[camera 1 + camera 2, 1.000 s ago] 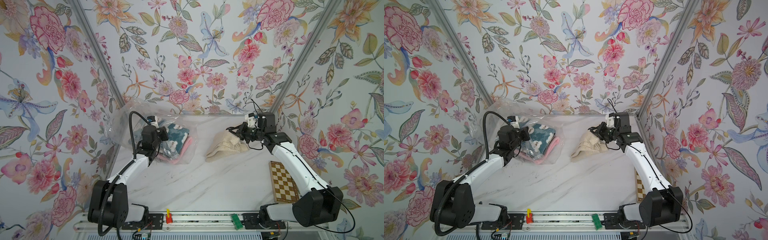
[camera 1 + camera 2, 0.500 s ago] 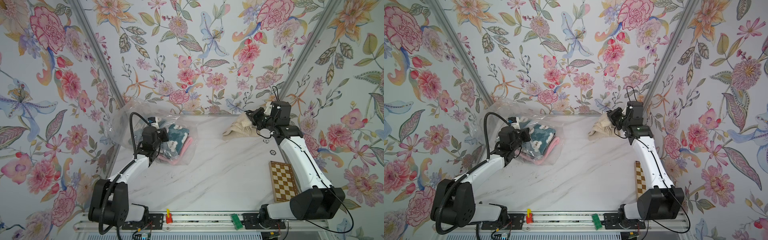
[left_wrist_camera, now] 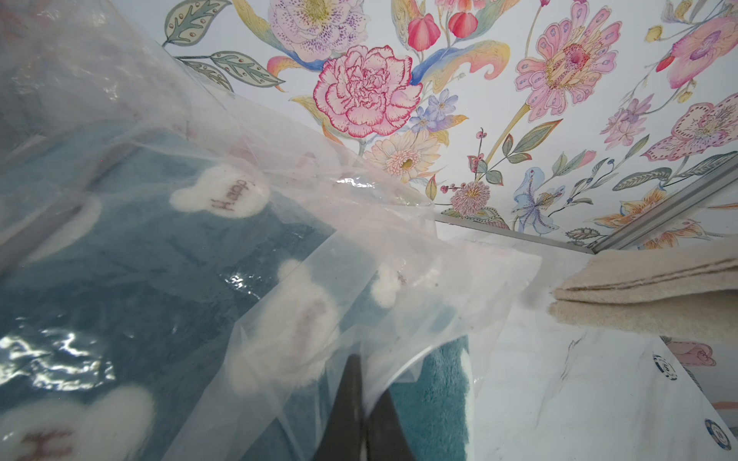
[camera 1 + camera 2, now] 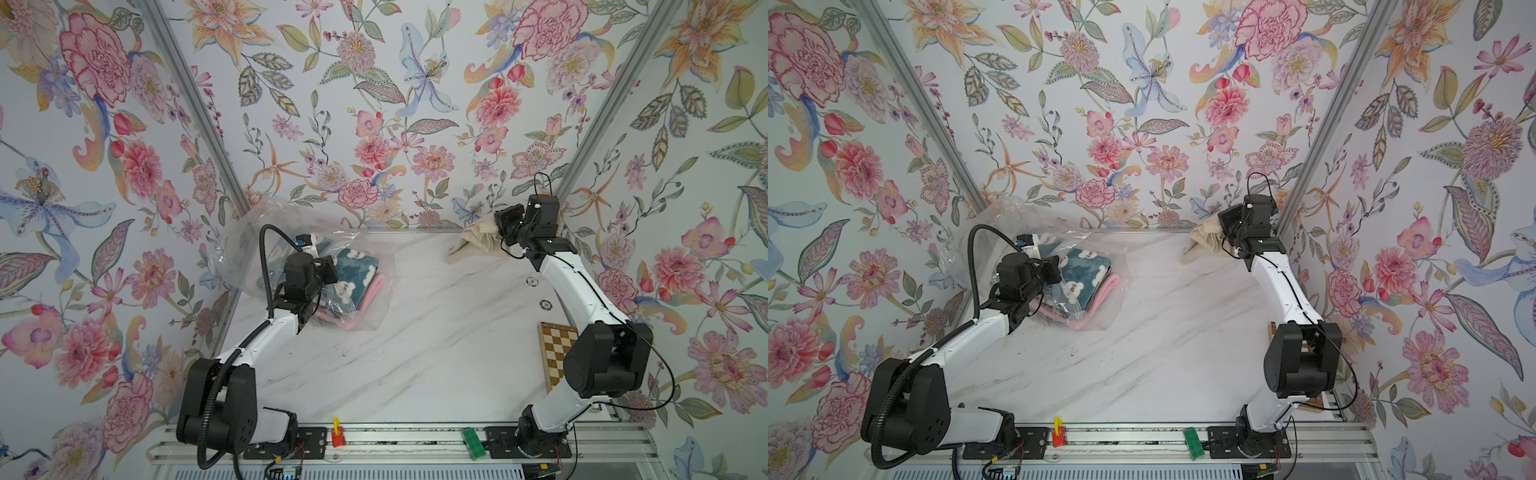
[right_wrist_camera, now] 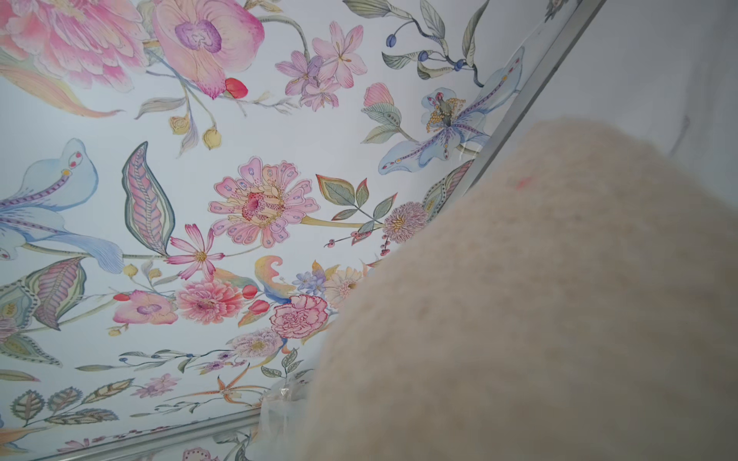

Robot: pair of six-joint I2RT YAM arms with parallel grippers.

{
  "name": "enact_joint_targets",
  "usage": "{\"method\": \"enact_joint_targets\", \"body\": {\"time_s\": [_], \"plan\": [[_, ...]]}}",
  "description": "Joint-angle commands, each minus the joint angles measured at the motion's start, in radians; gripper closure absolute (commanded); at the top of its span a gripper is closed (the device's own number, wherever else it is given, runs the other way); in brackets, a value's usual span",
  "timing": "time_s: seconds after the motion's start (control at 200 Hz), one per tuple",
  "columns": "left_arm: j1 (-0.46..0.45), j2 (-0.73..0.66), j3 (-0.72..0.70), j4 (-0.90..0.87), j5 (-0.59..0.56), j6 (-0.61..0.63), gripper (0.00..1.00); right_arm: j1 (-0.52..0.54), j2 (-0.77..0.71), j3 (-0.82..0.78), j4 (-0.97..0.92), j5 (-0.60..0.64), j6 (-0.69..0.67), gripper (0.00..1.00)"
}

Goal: Take the blanket out of the vacuum bag
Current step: Place the blanket at the center of the board.

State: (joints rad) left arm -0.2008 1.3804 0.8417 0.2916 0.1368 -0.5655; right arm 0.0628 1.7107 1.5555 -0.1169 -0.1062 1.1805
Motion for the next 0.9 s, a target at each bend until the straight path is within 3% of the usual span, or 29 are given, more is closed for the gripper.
{"method": "enact_joint_targets", "body": {"time_s": [0.0, 0.305, 0.545, 0.676, 0.896], "plan": [[0.015, -0.025, -0.005, -0.007, 0.02, 0.004, 1.0, -0.01, 0.061, 0.053, 0.187, 0.021, 0.072, 1.0], [0.014, -0.074, -0.039, -0.052, -0.008, 0.019, 1.0, -0.024, 0.258, 0.142, 0.34, 0.072, 0.169, 1.0], [0.014, -0.077, -0.038, -0.068, -0.016, 0.02, 1.0, -0.04, 0.333, 0.175, 0.382, 0.105, 0.221, 1.0], [0.014, -0.069, -0.044, -0.048, -0.004, 0.004, 1.0, -0.043, 0.297, 0.093, 0.397, 0.121, 0.222, 1.0], [0.014, -0.069, -0.054, -0.034, 0.017, -0.005, 1.0, -0.044, 0.194, -0.189, 0.481, 0.139, 0.253, 1.0]]}}
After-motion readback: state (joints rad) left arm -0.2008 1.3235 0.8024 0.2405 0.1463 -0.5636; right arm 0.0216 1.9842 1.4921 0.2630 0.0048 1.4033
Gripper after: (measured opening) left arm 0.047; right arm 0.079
